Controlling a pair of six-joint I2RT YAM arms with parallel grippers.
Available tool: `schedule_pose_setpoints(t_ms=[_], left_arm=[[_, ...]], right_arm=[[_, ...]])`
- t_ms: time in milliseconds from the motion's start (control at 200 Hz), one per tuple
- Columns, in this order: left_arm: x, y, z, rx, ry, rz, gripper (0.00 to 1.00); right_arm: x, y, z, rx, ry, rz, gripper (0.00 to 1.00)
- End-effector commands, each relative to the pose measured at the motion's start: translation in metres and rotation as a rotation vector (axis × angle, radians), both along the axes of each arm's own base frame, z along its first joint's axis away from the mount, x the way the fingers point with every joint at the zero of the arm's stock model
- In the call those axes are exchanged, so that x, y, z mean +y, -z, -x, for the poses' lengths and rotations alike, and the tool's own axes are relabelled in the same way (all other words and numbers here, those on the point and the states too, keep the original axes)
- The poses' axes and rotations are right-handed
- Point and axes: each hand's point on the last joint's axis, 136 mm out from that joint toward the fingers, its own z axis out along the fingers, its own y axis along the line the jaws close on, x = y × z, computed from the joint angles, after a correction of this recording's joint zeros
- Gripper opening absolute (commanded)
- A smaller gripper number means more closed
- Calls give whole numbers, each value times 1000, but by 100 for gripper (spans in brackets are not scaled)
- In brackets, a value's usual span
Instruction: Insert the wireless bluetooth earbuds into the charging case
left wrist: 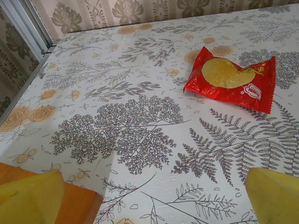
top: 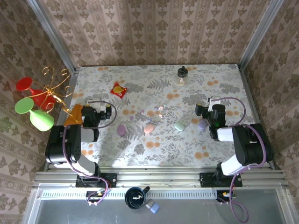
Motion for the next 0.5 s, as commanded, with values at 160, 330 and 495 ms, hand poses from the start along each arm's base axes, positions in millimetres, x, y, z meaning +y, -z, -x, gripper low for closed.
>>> schedule_pose_setpoints(t_ms=[160, 330, 495], left_arm=[[-3, -4, -2, -9, 10, 8, 100], [-3, -3, -2, -7, 10, 8, 100], [-3, -4, -3, -11, 10, 9, 100]], right_arm=[[1, -14, -7, -48, -6, 11, 100], [0, -14, -7, -50, -5, 11, 100], [1, -13, -6, -46, -6, 11, 100]])
